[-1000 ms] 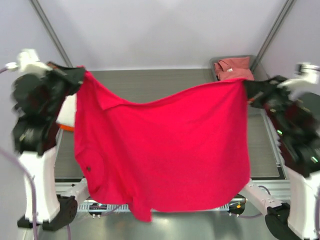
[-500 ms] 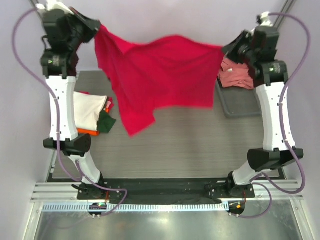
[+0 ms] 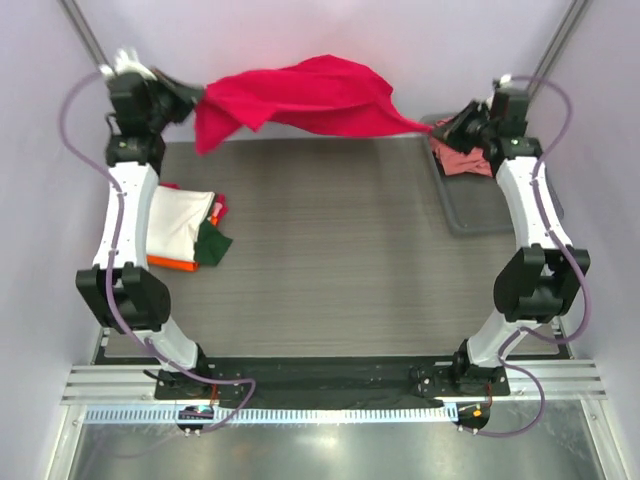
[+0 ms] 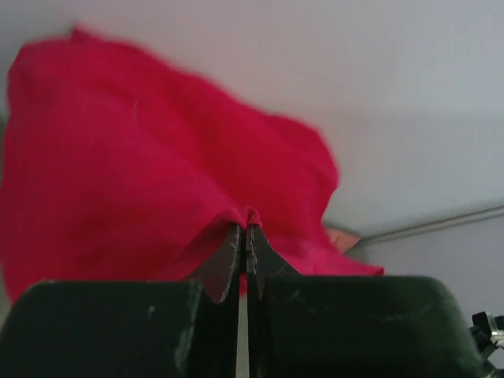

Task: Fold and stack the t-shirts
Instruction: Flatten the tshirt out

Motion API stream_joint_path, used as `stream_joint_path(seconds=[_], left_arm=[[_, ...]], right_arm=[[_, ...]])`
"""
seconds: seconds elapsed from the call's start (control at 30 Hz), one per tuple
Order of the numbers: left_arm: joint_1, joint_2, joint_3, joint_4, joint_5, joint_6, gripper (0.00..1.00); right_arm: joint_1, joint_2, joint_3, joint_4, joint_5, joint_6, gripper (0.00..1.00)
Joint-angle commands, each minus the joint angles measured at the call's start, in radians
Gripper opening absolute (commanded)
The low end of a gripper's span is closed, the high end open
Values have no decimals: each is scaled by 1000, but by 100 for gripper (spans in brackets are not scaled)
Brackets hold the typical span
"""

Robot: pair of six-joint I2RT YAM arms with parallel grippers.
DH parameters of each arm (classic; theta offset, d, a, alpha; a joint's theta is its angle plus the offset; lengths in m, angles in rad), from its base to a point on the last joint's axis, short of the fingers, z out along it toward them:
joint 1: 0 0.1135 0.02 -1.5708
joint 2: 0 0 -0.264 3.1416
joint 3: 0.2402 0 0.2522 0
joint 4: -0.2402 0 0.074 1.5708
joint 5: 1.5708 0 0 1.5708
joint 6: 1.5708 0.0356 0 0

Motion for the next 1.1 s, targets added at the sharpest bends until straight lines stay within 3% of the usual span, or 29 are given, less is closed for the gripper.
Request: stream_joint_path(seconds=[0.0, 0.1, 0.3, 0.5, 0.7, 0.97, 1.07], left_arm=[[-9, -101, -324, 124, 14, 13, 0], [-51, -218, -540, 151, -47, 48, 0], [-189, -457, -829, 113, -208, 80, 0], [-305, -686, -952, -40, -343, 103, 0], [-305, -892, -1102, -197, -347, 76, 0], [-328, -1017, -1277, -281, -273, 10, 0], [-339, -1031, -1331, -280, -282, -9, 0]], right_arm=[[-10, -42, -227, 158, -55, 21, 1], [-29, -62, -457, 233, -71, 13, 1], [-60, -183, -714, 286, -16, -25, 1], [-67, -408, -929, 273, 50, -70, 1], [-67, -664, -1058, 152, 139, -102, 1], [-69, -907, -1056, -75, 460, -117, 1], [-69, -916, -1068, -81, 397, -142, 1]])
